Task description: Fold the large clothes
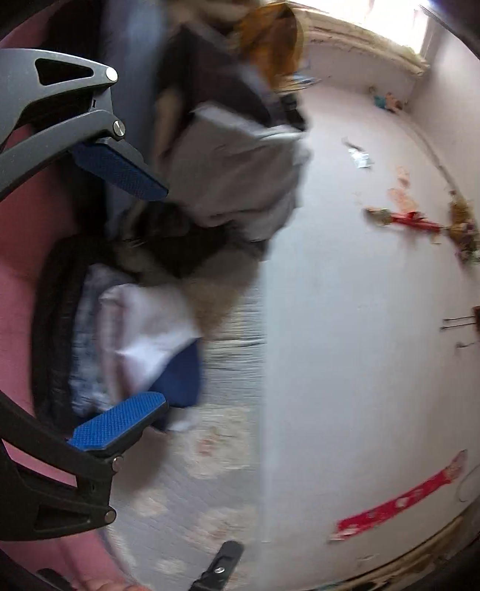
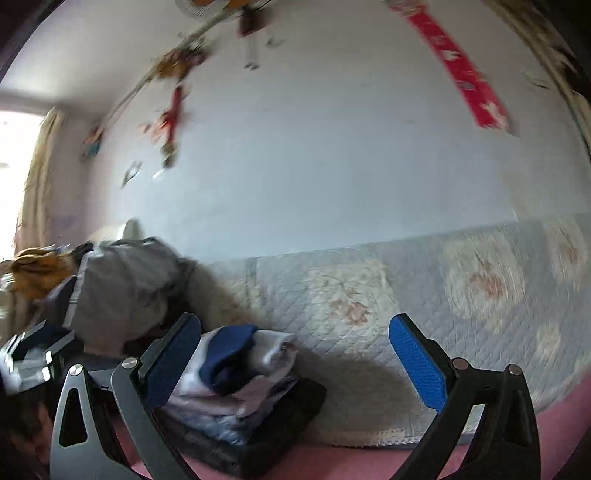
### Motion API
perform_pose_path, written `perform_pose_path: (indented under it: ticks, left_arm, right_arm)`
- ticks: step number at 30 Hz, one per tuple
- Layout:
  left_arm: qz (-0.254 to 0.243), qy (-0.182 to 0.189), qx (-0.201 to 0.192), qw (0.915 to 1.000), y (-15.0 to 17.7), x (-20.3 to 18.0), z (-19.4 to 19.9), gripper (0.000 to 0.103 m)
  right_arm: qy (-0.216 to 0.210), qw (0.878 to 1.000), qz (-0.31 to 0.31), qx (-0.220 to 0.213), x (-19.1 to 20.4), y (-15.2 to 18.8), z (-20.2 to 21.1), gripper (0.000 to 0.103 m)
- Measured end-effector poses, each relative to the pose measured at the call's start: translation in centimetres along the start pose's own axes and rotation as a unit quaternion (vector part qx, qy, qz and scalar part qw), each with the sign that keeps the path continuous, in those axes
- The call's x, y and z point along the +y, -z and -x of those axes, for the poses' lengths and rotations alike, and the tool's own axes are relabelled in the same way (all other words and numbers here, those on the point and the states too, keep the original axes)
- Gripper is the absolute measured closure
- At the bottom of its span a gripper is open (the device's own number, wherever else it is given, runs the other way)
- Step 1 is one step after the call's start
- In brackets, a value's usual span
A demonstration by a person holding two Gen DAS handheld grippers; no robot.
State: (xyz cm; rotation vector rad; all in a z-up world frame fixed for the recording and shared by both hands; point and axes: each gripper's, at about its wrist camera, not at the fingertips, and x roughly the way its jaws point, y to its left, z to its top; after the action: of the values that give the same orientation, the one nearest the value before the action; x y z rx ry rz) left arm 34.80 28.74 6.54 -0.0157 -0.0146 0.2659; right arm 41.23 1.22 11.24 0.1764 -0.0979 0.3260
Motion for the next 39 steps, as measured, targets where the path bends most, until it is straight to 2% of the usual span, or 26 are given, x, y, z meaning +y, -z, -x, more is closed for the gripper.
perform_pose_path:
  ticks: [2, 3, 4, 6, 8, 10, 16, 23, 28, 39]
  left_arm:
    - [0.008, -0.004, 0.043, 0.9990, 2.9, -0.3, -1.7, 0.000]
    - [-0.009, -0.009, 0.073, 0.9972, 3.3, -0.7, -2.7, 0.000]
    - [-0.011, -0.008, 0.076, 0.9970, 3.1, -0.8, -2.9, 0.000]
    - [0.000, -0.001, 0.042, 0.9991, 2.9, -0.3, -2.1, 0.000]
    - [0.000, -0.011, 0.035, 0.9993, 3.1, -0.2, -1.7, 0.000]
    - [-0.002, -0.010, 0.026, 0.9996, 3.0, -0.3, -1.4, 0.000]
    - [-0.008, -0.017, 0.012, 0.9997, 2.9, -0.7, -0.7, 0.000]
    - [0.005, -0.028, 0.013, 0.9995, 2.8, -0.2, -0.7, 0.000]
    - [-0.003, -0.025, 0.021, 0.9995, 2.9, -0.4, -1.1, 0.000]
    - [-0.031, -0.025, -0.001, 0.9992, 2.8, -1.7, -0.2, 0.000]
  right_arm:
    - [-0.013, 0.999, -0.014, 0.031, -0.1, 2.8, -2.3, 0.000]
    - [-0.024, 0.998, -0.029, 0.051, -0.2, 4.1, -3.3, 0.000]
    - [-0.028, 0.997, -0.042, 0.062, -0.1, 5.3, -3.9, 0.000]
    - [-0.017, 0.996, -0.045, 0.079, 0.6, 7.4, -4.7, 0.000]
    - [-0.023, 0.995, 0.004, 0.102, 2.1, 8.6, -5.5, 0.000]
    - [-0.007, 0.994, 0.058, 0.094, 3.8, 9.4, -5.3, 0.000]
    - [0.009, 0.990, 0.114, 0.083, 6.1, 10.0, -4.7, 0.000]
    - [0.014, 0.991, 0.103, 0.084, 5.5, 9.9, -4.7, 0.000]
    - [0.015, 0.991, 0.101, 0.083, 5.3, 9.9, -4.6, 0.000]
    - [0.009, 0.991, 0.101, 0.086, 5.2, 9.8, -4.4, 0.000]
